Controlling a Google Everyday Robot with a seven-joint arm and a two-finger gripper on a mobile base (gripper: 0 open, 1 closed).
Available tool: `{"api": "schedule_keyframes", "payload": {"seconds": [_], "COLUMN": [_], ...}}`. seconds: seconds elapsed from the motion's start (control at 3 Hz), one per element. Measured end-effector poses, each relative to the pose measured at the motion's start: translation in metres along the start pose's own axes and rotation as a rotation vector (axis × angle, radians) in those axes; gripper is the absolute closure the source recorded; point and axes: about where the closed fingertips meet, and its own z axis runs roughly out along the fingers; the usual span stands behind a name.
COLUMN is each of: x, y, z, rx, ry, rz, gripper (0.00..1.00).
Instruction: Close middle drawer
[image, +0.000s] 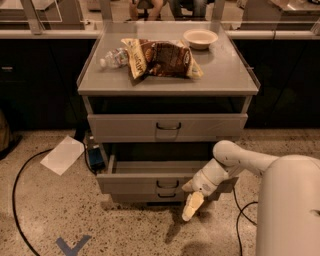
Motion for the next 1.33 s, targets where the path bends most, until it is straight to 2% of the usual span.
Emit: {"api": "schedule_keyframes", "payload": {"seconds": [0.33, 0.67, 1.0, 1.33], "x": [-0.003, -0.012, -0.022, -0.023], "y": [-0.003, -0.011, -0.024, -0.055], "z": [-0.001, -0.006, -0.01, -0.008], "rx": [0.057, 0.174, 0.263, 0.315], "ry": [0.027, 0.048, 0.048, 0.043], "rz": [-0.005, -0.02, -0.041, -0.026], "gripper": [0.0, 0.0, 0.0, 0.0]}}
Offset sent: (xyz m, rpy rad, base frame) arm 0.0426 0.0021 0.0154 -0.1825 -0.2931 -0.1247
